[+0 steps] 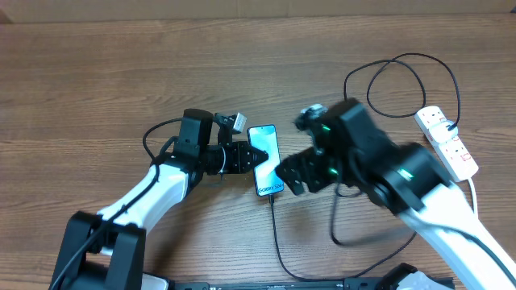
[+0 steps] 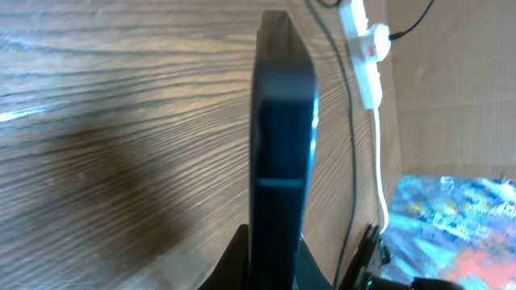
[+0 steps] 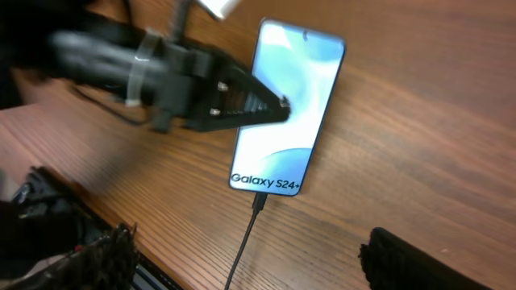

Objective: Plug charger to phone and switch on socket
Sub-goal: 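Lower the plugged phone flat onto the table with the left gripper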

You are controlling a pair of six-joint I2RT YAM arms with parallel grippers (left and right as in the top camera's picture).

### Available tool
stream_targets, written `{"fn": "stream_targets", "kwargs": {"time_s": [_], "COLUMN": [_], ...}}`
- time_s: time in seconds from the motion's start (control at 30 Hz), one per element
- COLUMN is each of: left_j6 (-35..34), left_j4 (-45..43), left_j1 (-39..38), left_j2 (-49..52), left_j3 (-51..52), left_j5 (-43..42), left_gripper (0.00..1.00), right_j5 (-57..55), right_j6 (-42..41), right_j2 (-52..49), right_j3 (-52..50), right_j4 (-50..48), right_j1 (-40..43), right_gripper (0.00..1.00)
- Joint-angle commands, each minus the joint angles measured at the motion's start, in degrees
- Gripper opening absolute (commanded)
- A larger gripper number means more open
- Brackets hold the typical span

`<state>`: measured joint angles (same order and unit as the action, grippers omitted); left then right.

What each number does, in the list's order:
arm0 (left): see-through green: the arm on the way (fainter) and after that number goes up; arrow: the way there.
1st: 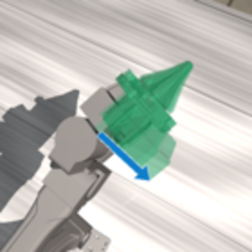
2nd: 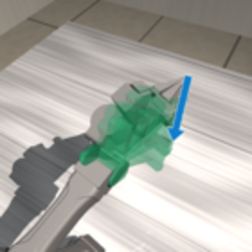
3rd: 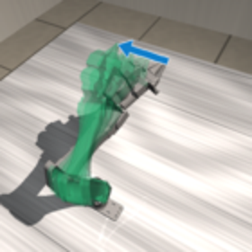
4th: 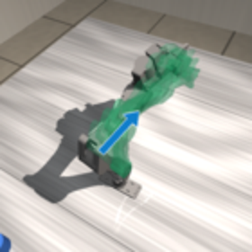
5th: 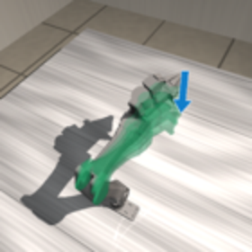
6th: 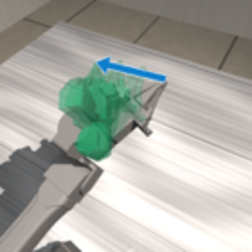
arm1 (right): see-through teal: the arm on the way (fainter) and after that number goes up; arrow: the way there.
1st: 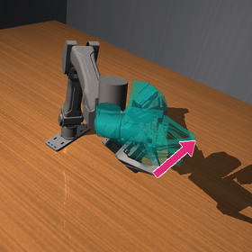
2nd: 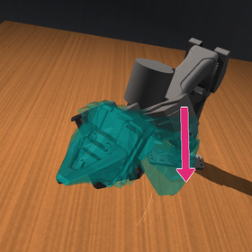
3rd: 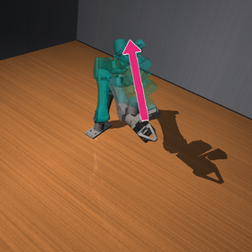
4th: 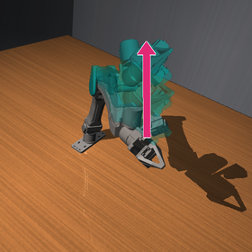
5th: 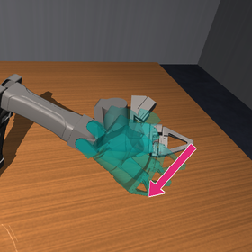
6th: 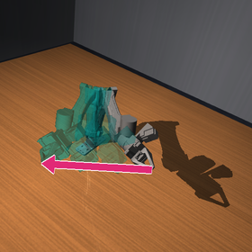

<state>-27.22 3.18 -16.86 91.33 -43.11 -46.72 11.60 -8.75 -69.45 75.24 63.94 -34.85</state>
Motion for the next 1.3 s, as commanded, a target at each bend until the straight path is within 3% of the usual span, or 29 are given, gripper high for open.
{"fn": "stream_targets", "kwargs": {"time_s": [0.0,0.2,0.23,0.3,0.57,0.73,0.83,1.03,1.13,1.27], "left_j6": [5.7,6.1,6.1,6.4,10.1,18.6,19.6,24.7,28.5,29.4], "left_j4": [-1.2,-3.5,-3.0,-2.1,7.0,17.1,19.5,18.7,18.6,18.6], "left_j1": [2.8,9.3,9.5,9.4,9.3,9.2,9.1,8.3,7.9,7.8], "left_j2": [5.9,15.6,16.3,16.6,16.6,16.6,16.6,16.7,17.0,18.2], "left_j3": [-0.3,-0.4,-0.4,-0.4,-2.4,-7.8,-10.3,-11.1,-11.1,-11.1], "left_j5": [-7.0,-16.6,-15.8,-14.2,-5.8,-3.6,-0.9,-1.6,-6.0,-6.5], "left_gripper": [0.04,0.05,0.13,0.16,0.13,0.12,0.12,0.1,0.09,0.08], "right_j5": [-0.5,-0.5,-1.1,-1.6,-1.7,-2.8,-3.3,-4.3,-4.3,-4.3], "right_j6": [-0.2,-0.2,-0.3,-0.3,-0.2,-0.2,-0.2,-0.2,-0.2,-0.3], "right_j2": [5.5,9.3,9.3,9.3,9.3,9.3,9.3,9.3,9.3,9.3], "right_j3": [1.9,1.9,1.9,1.9,1.9,1.9,1.9,1.9,1.9,1.9], "right_j4": [0.3,4.5,5.2,5.5,5.6,5.6,5.8,7.0,7.0,6.9], "right_j1": [0.3,0.3,0.3,0.3,0.3,0.3,0.3,0.3,0.3,0.3], "right_gripper": [0.93,1.0,1.0,1.0,1.0,1.0,1.0,1.0,1.0,1.0]}}
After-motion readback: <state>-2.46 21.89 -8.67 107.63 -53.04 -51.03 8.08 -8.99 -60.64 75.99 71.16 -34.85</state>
